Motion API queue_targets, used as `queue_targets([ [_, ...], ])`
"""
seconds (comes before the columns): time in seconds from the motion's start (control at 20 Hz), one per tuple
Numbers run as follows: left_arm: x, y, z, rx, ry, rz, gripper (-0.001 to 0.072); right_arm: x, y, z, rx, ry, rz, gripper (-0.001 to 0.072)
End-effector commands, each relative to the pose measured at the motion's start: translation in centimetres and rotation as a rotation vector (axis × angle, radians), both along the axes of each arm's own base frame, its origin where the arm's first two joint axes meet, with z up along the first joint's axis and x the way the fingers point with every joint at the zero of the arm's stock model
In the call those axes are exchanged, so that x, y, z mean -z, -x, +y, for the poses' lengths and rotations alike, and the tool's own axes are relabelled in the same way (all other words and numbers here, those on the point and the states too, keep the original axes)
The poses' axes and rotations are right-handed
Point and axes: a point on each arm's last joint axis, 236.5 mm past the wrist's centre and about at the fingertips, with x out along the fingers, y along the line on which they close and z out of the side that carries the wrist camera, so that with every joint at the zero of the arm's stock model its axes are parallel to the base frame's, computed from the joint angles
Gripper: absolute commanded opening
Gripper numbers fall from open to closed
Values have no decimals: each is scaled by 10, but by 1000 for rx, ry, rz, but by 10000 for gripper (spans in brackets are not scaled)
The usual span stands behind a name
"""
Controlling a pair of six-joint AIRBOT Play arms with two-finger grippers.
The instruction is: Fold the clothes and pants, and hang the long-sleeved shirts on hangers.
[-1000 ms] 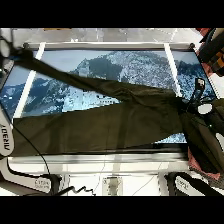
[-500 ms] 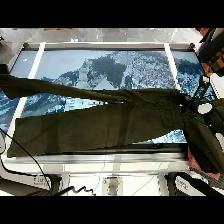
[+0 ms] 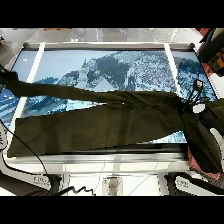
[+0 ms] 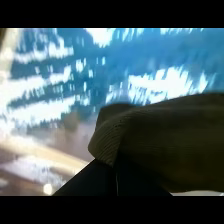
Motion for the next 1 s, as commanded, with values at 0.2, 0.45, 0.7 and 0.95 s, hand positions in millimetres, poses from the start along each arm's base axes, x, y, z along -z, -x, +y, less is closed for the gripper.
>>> queue_targets([
  [0.2, 116, 57, 25, -78, 60, 252, 19, 7, -2, -2, 9, 2, 6, 33],
  [0.45, 105, 49, 56, -47, -88, 239, 19, 0, -9, -11, 35, 27, -37, 33],
  [0.7, 95, 47, 73, -31, -175, 246, 20, -4, -12, -15, 47, 39, -57, 34],
  [0.95, 96, 65, 64, -52, -159, 330, 690, -8, -12, -6, 7, 19, -29, 499],
])
